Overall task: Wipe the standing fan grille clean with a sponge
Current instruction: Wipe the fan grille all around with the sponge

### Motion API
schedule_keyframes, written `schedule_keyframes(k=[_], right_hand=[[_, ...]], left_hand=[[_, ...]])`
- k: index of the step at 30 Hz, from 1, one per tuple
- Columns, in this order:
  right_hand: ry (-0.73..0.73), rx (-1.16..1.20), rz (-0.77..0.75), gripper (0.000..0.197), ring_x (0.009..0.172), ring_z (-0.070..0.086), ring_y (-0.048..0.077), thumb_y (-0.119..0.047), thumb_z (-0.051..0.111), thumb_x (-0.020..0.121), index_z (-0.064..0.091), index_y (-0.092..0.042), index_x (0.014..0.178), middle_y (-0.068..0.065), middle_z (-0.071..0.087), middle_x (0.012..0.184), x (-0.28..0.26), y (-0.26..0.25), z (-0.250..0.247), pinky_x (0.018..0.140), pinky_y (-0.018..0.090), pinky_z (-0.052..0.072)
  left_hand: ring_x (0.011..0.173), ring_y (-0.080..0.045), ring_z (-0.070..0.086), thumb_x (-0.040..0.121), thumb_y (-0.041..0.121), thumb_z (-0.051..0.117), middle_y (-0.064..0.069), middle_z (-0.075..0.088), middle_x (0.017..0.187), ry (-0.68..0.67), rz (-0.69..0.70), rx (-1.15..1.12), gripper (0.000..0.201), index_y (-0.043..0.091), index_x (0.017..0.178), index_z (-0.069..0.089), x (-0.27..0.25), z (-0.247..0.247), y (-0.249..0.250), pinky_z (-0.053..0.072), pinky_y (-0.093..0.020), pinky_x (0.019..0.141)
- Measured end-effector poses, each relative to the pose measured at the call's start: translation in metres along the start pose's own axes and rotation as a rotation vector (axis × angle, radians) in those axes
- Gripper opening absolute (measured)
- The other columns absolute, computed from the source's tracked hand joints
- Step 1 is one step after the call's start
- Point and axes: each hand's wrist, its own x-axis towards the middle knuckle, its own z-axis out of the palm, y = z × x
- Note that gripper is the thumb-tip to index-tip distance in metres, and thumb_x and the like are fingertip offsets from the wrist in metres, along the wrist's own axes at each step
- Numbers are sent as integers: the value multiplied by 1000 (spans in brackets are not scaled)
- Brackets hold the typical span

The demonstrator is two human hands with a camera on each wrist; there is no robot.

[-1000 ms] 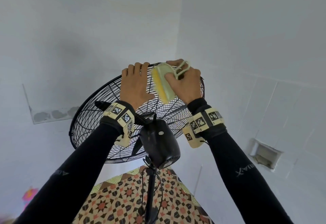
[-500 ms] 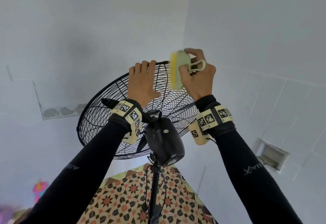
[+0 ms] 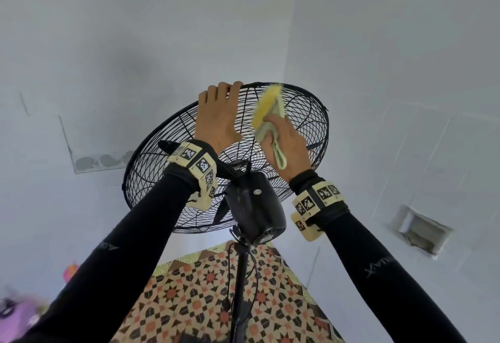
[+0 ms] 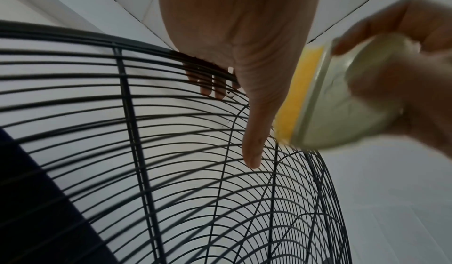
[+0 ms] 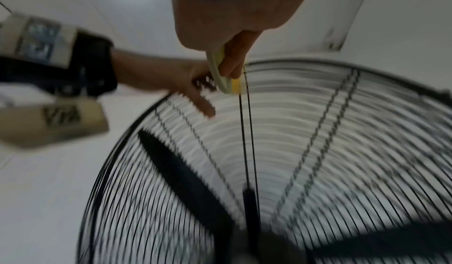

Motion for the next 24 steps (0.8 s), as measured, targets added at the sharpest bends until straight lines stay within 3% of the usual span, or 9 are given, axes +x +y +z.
schedule_keyframes(k=[2, 4, 7, 10, 11, 13, 18, 21, 24], right_hand=[[-210, -12, -4, 24, 60, 57, 25, -16, 52, 98, 50, -11, 121, 12, 58, 95, -23, 11, 15, 52, 34, 57], [-420, -34, -14, 25, 58, 54, 27, -23, 47, 97, 46, -13, 121, 8, 55, 93, -43, 26, 22, 55, 45, 56], [-330, -20, 3, 17, 55, 55, 28, -30, 41, 97, 43, -20, 111, 10, 57, 88, -37, 24, 14, 49, 38, 53], [-1, 23, -37, 16, 55, 49, 16, -20, 48, 96, 52, -9, 108, 10, 59, 84, -14, 11, 4, 49, 4, 32], [48, 33, -32, 16, 56, 48, 13, -17, 49, 96, 54, -6, 106, 11, 61, 84, -9, 11, 4, 49, 3, 28], [-12, 33, -13, 9, 52, 49, 17, -13, 54, 95, 52, -9, 104, 11, 62, 79, -13, 18, 13, 47, 9, 31], [-480, -86, -135, 25, 44, 43, 27, -17, 58, 90, 36, -23, 101, 1, 53, 69, -50, 47, 26, 43, 37, 46], [-307, -16, -121, 13, 44, 36, 21, -22, 48, 90, 37, -23, 97, 1, 55, 66, -39, 42, 19, 45, 25, 31], [-159, 76, -27, 22, 43, 41, 21, -10, 56, 89, 39, -22, 95, -6, 49, 65, -37, 49, 22, 46, 22, 31]], left_hand=[[124, -37, 47, 59, 38, 98, -15, 48, 140, -4, -10, 7, 118, 12, 155, 33, 0, -1, -1, 36, -47, 103], [125, -36, 46, 60, 40, 98, -13, 47, 141, -8, -18, 5, 119, 13, 155, 32, 0, -2, -2, 35, -46, 105], [126, -35, 46, 59, 42, 98, -12, 47, 141, -2, -19, 3, 120, 14, 155, 32, 0, -1, 0, 34, -46, 106], [124, -36, 47, 58, 40, 98, -14, 48, 140, 13, -17, 4, 118, 13, 154, 35, 1, 2, 2, 35, -46, 104], [124, -36, 47, 58, 40, 98, -14, 48, 140, 15, -20, 7, 118, 13, 154, 35, 1, 2, 2, 35, -45, 104], [125, -35, 47, 59, 40, 97, -13, 47, 140, 6, -27, 4, 117, 14, 154, 34, 1, 1, 1, 35, -45, 105], [124, -35, 46, 58, 40, 98, -13, 47, 140, 10, -31, 1, 119, 14, 154, 34, 0, 0, -1, 34, -45, 106], [125, -34, 46, 58, 41, 98, -11, 47, 140, 9, -41, 2, 118, 16, 154, 34, 1, 1, 1, 34, -44, 106], [125, -34, 46, 57, 41, 97, -10, 47, 140, 2, -53, 11, 118, 17, 154, 34, 2, 1, 2, 33, -44, 106]])
